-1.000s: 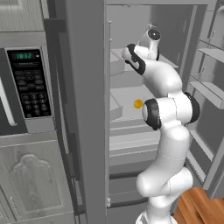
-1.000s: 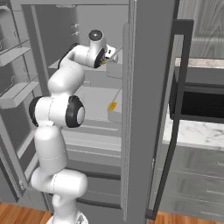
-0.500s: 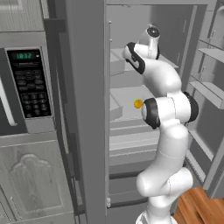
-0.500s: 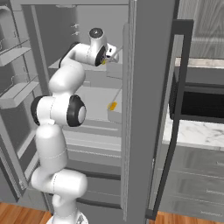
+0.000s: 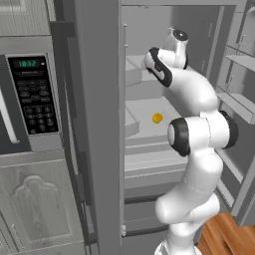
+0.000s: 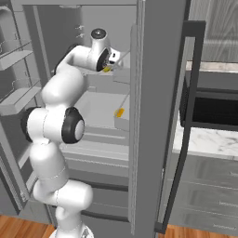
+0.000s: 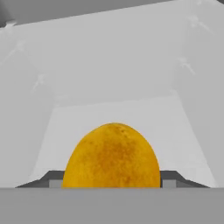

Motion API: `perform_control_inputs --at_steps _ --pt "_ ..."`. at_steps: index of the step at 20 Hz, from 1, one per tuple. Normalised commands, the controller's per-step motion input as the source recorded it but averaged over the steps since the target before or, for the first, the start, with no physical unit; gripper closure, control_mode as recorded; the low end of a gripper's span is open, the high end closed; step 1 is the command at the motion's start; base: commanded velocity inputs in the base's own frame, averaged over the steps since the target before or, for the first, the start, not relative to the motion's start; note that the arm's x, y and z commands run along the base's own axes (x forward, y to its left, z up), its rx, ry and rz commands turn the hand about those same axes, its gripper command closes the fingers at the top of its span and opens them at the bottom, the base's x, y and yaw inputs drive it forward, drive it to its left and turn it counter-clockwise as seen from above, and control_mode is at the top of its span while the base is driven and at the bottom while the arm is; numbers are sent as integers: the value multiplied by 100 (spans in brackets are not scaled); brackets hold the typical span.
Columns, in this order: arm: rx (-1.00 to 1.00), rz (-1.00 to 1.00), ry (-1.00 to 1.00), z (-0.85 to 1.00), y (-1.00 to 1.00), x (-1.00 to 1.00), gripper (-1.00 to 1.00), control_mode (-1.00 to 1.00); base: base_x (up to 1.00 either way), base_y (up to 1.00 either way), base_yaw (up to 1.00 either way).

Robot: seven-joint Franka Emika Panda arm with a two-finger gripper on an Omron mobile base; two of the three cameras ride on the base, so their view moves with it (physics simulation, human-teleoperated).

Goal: Pick up both mangos from the fridge and place them inside the tupperware on the counter.

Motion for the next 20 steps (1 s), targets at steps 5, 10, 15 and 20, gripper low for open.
perform_control_inputs --at_steps 5,10,15,20 --pt "-3 2 -6 -8 25 -100 100 -100 0 0 0" --pt "-2 0 0 0 11 -100 100 -100 0 0 0" --pt "-1 0 0 0 0 -100 100 -100 0 0 0" --pt "0 0 1 0 0 -95 100 -100 0 0 0"
